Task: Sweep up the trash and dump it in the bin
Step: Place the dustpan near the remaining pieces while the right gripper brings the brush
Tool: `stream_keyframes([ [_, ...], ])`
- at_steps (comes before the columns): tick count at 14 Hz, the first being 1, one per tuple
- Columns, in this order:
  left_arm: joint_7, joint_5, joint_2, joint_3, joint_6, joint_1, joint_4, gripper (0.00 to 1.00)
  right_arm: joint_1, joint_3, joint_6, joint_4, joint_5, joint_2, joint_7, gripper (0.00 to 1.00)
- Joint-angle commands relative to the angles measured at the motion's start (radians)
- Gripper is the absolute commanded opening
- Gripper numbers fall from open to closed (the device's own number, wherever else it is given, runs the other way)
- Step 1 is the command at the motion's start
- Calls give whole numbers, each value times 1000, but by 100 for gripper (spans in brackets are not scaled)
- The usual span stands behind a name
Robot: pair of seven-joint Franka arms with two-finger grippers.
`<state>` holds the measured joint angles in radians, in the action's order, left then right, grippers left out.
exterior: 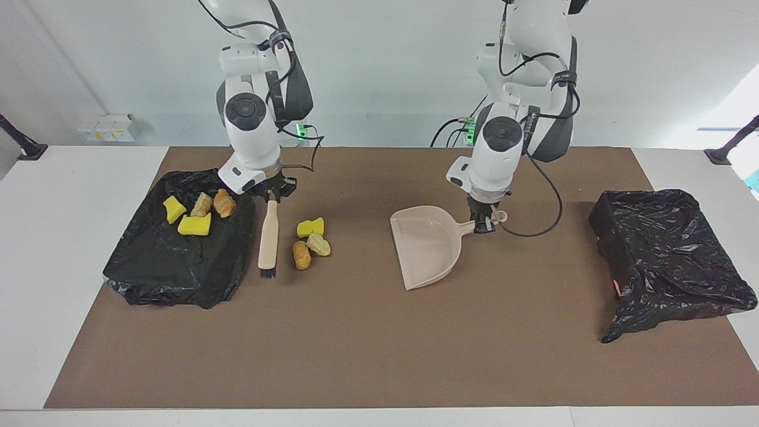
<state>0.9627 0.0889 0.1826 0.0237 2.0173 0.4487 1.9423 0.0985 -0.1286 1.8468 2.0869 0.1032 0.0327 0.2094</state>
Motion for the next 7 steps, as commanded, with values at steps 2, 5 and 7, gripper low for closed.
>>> stream_keyframes([
  [2, -59, 25, -43, -13, 27, 48, 52, 0, 1, -9, -29, 41, 33, 24, -24, 0],
  [5, -111, 25, -66, -13, 35, 87, 90, 0, 3, -11, 17, 85, 20, 26, -19, 0],
  [7, -147, 26, -86, -13, 43, 107, 125, 0, 32, -11, 57, 117, -8, 24, -7, 0],
])
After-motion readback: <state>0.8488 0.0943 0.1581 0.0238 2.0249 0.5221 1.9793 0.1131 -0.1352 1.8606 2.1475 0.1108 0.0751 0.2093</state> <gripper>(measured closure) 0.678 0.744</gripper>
